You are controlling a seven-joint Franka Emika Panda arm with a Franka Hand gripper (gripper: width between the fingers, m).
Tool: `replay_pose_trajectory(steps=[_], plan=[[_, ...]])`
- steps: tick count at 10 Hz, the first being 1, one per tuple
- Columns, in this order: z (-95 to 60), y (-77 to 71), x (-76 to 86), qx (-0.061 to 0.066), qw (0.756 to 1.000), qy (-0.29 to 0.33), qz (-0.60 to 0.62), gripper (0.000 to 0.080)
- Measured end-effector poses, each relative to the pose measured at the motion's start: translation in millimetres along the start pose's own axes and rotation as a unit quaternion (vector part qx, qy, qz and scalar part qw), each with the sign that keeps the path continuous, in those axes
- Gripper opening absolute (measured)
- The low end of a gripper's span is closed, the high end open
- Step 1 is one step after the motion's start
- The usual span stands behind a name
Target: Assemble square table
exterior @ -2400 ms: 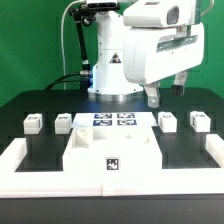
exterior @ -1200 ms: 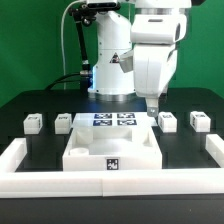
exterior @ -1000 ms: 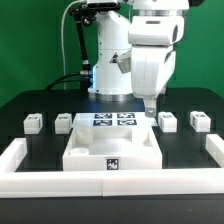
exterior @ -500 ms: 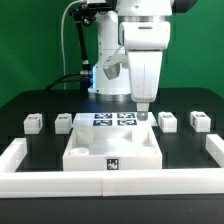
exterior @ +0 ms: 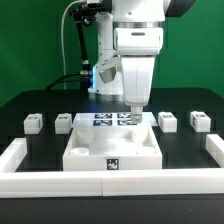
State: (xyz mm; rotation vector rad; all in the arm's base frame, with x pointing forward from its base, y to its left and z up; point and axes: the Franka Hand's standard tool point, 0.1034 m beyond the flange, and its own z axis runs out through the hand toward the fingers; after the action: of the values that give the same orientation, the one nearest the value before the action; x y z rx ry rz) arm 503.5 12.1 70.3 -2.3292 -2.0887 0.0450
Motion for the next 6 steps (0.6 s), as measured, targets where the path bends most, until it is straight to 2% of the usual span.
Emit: replay_pose_trajectory(steps=[1, 2, 3, 6], plan=[[1.6, -1.8, -2.1, -0.004, 1.000, 0.001, -0.005, 0.0650], [8.5, -12.4, -8.9, -0.008, 1.000, 0.002, -0.011, 0.0650], [15.0, -22.3, -16.4, 0.000, 1.000, 0.002, -0.017, 0.0650], [26.1, -28.7, -31.1, 0.011, 1.000, 0.002, -0.013, 0.0650]])
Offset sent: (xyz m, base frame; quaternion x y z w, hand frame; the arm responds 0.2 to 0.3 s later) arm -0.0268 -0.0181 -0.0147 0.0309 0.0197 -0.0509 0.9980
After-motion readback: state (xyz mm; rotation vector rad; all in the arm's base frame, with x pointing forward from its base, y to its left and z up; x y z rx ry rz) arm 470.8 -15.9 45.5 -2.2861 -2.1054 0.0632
